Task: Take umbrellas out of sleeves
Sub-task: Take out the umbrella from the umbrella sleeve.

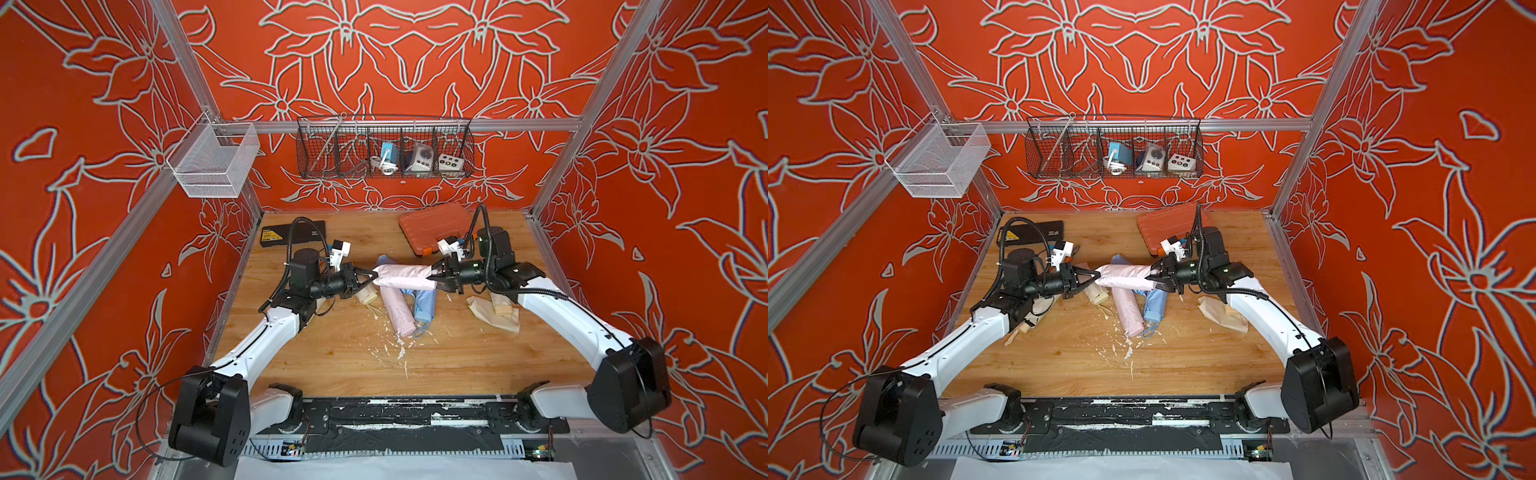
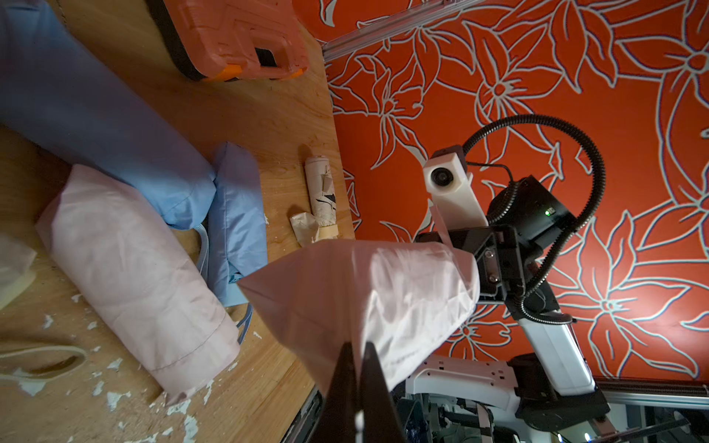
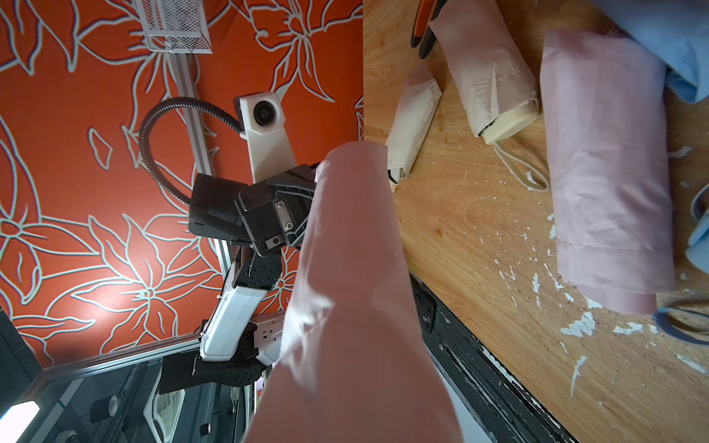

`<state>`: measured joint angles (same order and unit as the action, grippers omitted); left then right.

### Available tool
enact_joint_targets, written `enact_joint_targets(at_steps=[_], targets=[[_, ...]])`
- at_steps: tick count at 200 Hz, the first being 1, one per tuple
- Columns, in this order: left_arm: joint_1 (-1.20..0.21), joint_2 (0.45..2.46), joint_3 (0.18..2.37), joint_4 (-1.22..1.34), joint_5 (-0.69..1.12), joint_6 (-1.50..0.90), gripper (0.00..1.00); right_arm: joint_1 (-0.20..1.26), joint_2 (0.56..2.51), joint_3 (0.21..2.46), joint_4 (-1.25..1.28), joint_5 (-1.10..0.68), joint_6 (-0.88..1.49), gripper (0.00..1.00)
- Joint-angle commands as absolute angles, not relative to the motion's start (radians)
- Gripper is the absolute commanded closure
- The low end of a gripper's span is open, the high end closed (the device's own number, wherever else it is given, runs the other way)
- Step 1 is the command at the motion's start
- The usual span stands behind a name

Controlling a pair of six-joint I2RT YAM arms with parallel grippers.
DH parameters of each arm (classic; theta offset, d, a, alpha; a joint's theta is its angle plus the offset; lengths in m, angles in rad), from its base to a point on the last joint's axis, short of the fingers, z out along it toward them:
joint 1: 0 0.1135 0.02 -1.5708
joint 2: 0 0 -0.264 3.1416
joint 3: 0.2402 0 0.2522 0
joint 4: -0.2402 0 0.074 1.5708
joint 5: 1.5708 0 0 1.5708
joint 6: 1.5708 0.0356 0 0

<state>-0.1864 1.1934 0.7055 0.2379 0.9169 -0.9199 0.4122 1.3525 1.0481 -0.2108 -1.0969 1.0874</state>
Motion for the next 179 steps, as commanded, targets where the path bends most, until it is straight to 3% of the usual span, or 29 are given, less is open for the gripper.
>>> enact_joint_targets(at_steps=[1,120,179], targets=[[-0.183,1.195,0.736,0.193,0.902,-0.892,1.00,0.413,1.305,1.065,-0.153,-1.124,1.091,0.95],[-0.136,1.177,0.810,-0.053,0.721,-0.796,1.00,0.378,1.267,1.078,-0.304,-1.101,0.991,0.95],[-0.089,1.184,0.908,-0.273,0.528,-0.657,1.00,0.327,1.237,1.108,-0.447,-1.039,0.906,0.99]])
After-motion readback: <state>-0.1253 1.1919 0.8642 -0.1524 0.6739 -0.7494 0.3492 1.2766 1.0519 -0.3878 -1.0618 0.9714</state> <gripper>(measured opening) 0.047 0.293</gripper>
